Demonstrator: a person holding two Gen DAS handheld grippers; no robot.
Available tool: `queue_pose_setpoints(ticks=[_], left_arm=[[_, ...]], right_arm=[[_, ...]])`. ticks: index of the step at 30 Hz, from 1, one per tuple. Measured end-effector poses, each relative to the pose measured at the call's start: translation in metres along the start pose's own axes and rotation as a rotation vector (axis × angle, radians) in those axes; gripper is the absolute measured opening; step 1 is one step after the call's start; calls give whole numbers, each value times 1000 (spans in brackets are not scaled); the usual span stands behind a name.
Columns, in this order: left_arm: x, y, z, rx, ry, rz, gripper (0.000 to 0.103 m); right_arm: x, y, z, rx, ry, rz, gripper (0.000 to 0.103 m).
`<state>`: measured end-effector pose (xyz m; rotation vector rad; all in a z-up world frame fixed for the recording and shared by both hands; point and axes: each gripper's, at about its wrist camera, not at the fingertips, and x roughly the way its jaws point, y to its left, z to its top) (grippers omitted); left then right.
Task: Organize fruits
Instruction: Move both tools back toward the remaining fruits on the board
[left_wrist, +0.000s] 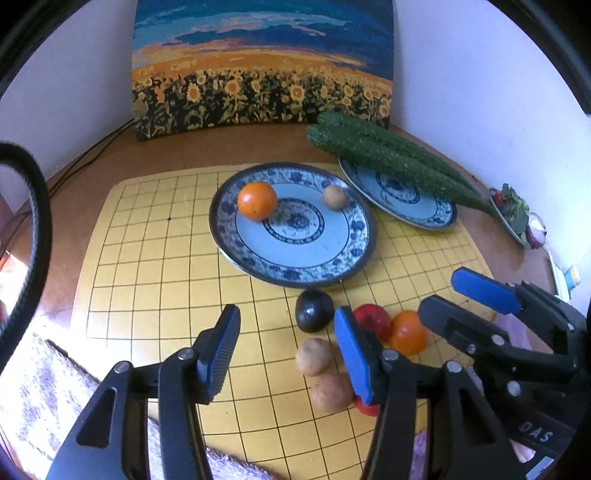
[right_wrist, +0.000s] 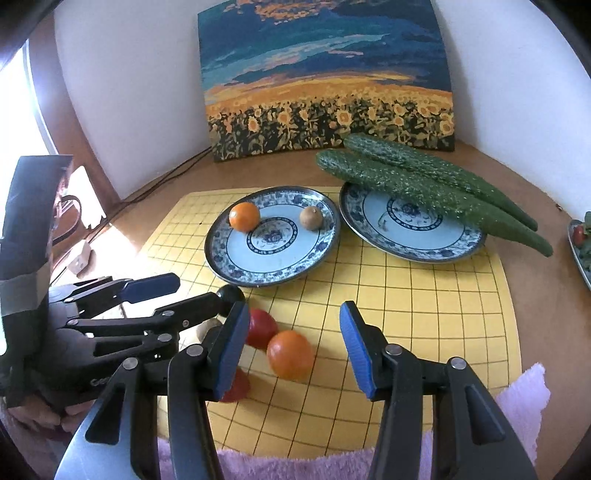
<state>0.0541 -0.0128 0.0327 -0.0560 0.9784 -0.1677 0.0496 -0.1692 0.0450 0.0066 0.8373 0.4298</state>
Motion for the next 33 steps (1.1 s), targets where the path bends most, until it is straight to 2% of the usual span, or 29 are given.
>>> queue_pose_setpoints(ticks=[7,14,28,33], left_arm=[[5,-4,-4,18,13,14,56],[8,-7,-3,17,16,-11,56],[25,-6,-1,-33,49,17,56],[28,-10,-1,-16,41,35,57]], right_arm=[[-1,-3,-13,10,22,-8,52],[-2,-9,-23,38,34,-15,52],[5,-10,-35,32,60,-18,52],[9,-12,-37,39,67,-23,52]])
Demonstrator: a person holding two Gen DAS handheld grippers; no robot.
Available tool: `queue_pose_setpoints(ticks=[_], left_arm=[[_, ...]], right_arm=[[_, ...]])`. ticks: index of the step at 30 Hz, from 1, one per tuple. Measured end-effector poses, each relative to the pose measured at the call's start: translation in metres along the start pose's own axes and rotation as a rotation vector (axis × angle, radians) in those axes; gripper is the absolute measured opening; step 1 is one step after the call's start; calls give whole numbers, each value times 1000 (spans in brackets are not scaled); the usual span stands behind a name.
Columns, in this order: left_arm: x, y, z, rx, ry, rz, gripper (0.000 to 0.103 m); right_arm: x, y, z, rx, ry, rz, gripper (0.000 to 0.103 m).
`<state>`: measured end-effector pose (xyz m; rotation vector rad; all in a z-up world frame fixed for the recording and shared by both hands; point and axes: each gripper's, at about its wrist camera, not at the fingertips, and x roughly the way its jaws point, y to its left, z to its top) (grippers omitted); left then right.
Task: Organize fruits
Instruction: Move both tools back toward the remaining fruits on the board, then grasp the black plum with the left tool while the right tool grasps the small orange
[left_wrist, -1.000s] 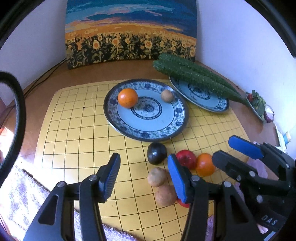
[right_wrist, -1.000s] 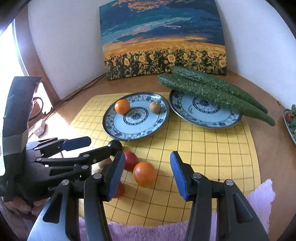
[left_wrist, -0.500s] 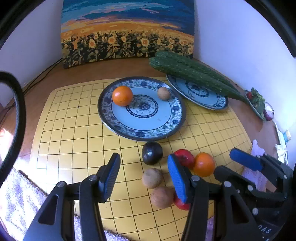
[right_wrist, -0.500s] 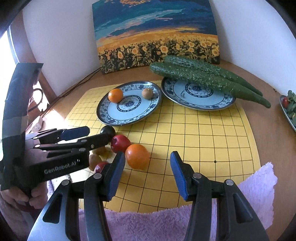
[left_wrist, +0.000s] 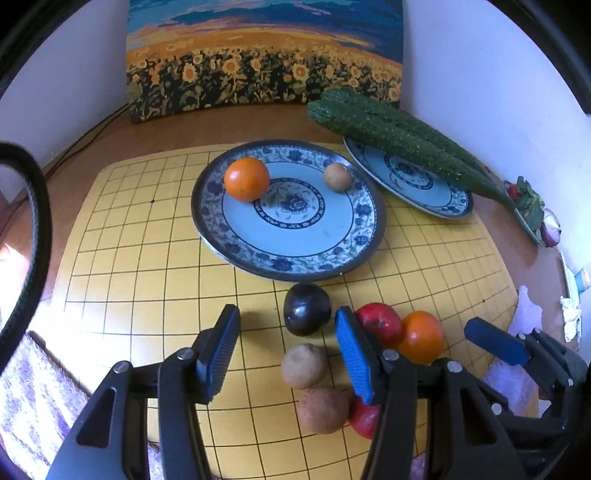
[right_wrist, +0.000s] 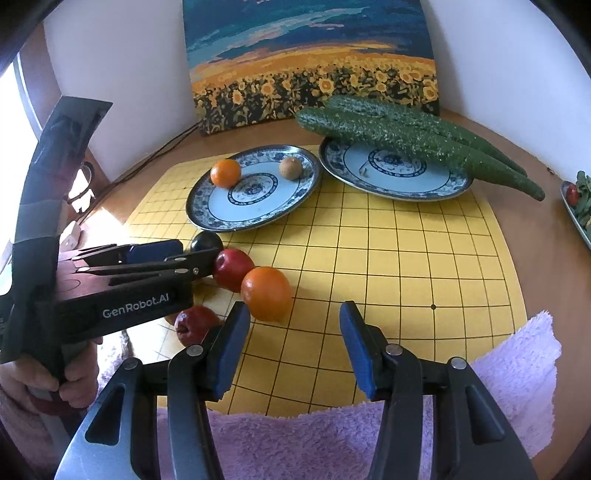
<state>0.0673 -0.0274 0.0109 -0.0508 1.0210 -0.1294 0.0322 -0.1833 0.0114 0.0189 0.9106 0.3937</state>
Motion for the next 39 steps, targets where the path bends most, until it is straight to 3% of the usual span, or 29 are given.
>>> queue_pose_setpoints(ticks=[15,25,30,35,39], left_arm=[[2,-5,-2,20,-16,37,56],[-5,1,-6,-2,-32,-44,25],[-11,4,-9,-10,-36,-64,25],[-19,12,-11,-40,-47,-83,25],[-27,17,-12,-51,-66,-92,25]], right_arm=[[11,1,-1,5,16,28,53],[15,8,0,-16,4,16,55],[16,10,-1,-23,-4,18,54],[16,12,-1,-21,-11,18,43],[17,15,-1,-24,-12,21,40]])
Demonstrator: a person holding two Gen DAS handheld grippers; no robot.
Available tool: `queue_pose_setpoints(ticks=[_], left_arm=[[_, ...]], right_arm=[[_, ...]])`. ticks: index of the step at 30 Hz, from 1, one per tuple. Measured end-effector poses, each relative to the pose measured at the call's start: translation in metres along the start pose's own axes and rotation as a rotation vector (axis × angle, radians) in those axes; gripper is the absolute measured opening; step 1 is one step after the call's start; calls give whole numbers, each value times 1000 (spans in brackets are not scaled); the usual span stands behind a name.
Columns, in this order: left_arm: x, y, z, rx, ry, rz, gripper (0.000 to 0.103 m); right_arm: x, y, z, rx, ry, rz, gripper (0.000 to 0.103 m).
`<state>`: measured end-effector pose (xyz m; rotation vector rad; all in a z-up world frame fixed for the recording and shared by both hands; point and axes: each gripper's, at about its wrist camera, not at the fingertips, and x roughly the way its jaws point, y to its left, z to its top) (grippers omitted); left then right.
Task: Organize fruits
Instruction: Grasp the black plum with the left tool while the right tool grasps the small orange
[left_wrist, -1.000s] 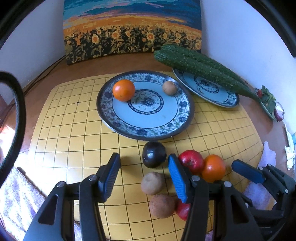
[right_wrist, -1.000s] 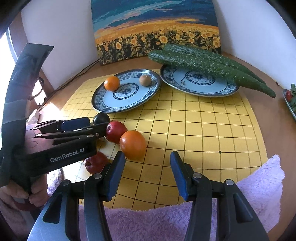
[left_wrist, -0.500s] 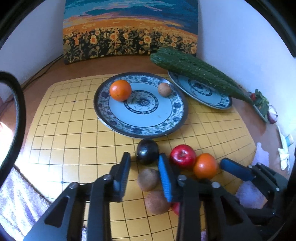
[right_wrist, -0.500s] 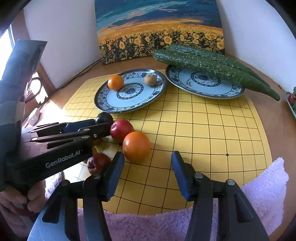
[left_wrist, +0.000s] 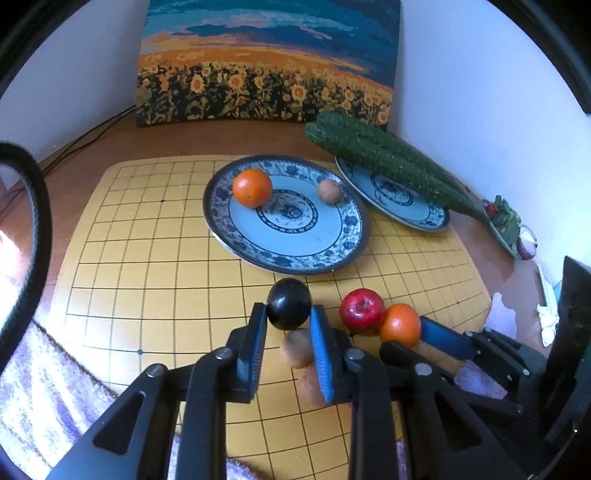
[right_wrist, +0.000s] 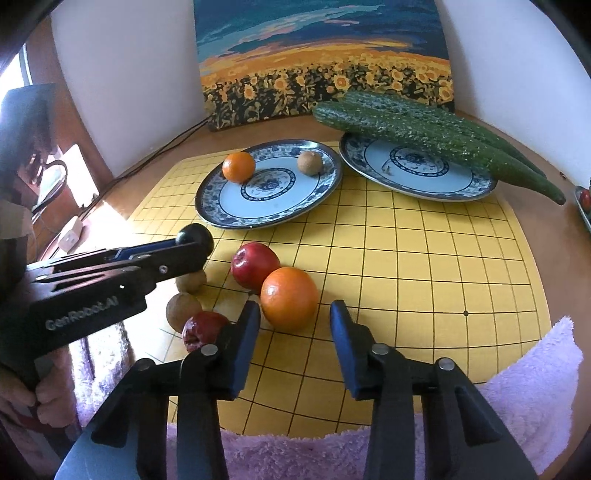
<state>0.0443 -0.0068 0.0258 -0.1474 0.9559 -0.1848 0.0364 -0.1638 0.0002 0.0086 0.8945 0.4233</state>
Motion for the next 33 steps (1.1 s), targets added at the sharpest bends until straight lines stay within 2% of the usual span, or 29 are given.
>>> queue_pose_setpoints(ticks=[8,18,20,22,25,33], left_arm=[[-12,6,-1,-14,-23,-10,22],[-17,8,1,-17,-38,0,22],[-16,9,0,-17,-40,14,26],[-15,11,1,-25,-37,21,39],[-15,17,1,-34,-34,35,47],[-12,42,-1,-102,-11,44,49]], right_arm=[[2,1,1,9,-8,7,33],[1,1,2,19,-18,5,32],[-1,0,2,24,-28,1,32],[-5,-3,3,32,-40,-2,32],[-9,-6,4,39,-51,-1,32],[-13,-10,1,58,-57,9,32]])
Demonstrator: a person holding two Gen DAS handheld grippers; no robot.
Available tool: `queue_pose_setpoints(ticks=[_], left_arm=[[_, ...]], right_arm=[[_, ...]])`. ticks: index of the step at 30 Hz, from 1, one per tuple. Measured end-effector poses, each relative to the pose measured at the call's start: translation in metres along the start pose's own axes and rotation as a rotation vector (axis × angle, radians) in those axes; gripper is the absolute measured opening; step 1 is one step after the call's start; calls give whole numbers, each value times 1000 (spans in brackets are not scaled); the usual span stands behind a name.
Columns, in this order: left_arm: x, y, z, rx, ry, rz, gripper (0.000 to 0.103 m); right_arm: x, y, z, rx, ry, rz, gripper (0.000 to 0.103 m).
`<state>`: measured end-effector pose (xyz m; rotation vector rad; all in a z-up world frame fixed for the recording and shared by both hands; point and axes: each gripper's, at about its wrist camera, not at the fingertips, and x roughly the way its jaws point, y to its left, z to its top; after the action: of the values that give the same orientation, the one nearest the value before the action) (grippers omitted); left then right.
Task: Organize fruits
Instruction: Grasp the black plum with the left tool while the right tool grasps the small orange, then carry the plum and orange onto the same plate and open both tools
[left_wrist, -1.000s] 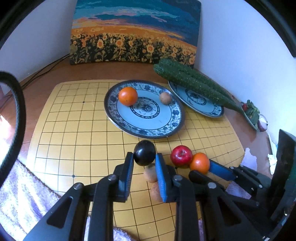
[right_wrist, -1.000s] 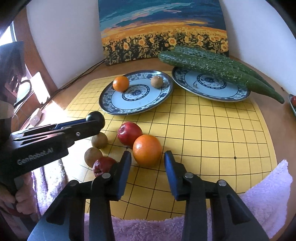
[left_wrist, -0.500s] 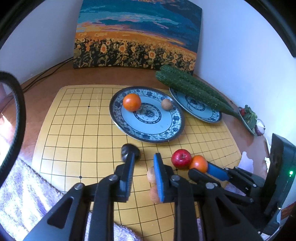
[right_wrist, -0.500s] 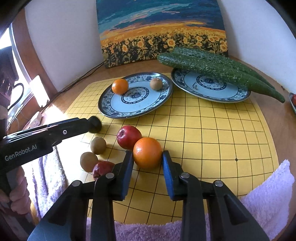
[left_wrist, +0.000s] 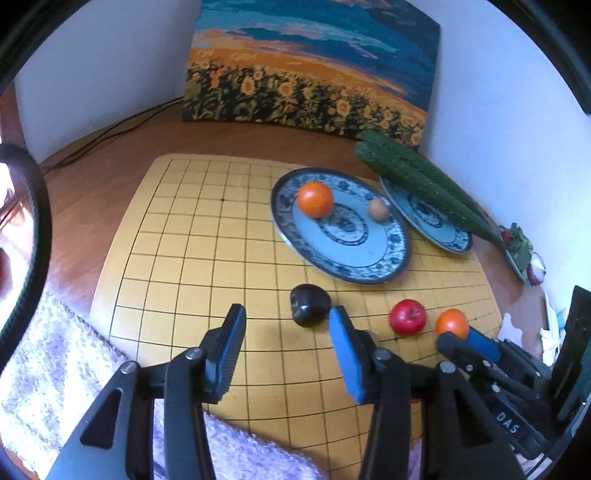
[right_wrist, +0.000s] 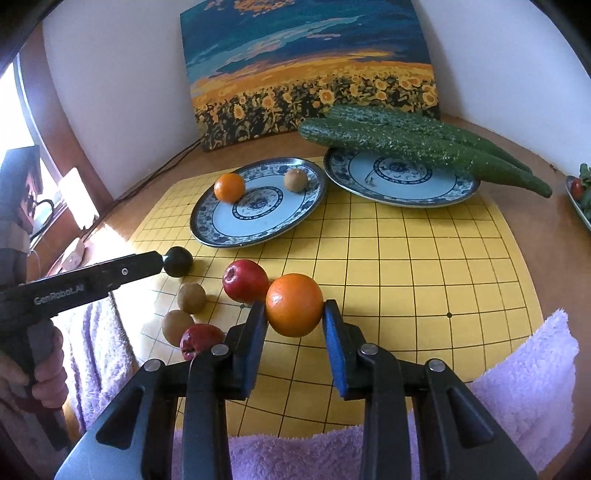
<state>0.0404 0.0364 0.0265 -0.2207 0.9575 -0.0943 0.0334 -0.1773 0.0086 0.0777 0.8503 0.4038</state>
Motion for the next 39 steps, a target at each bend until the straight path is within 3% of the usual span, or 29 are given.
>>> queue_pose_setpoints(ticks=[8,15,20,22,39], left_arm=[[13,-11,2,7,26,-22,49],[24,-17,0,41,34,28,49],[27,-16,-1,57,26,38,35],[27,-13,0,48,33,2,28],[4,-4,7,36,-8,-72,28]], right_arm=[[-2,-1,1,-1,0,13,32],[-2,-5,1,7,1,33,32],[0,-6,2,12,11,27,32],[2,-5,2,15,16,26,32],[-1,9,19,-7,34,57,32]])
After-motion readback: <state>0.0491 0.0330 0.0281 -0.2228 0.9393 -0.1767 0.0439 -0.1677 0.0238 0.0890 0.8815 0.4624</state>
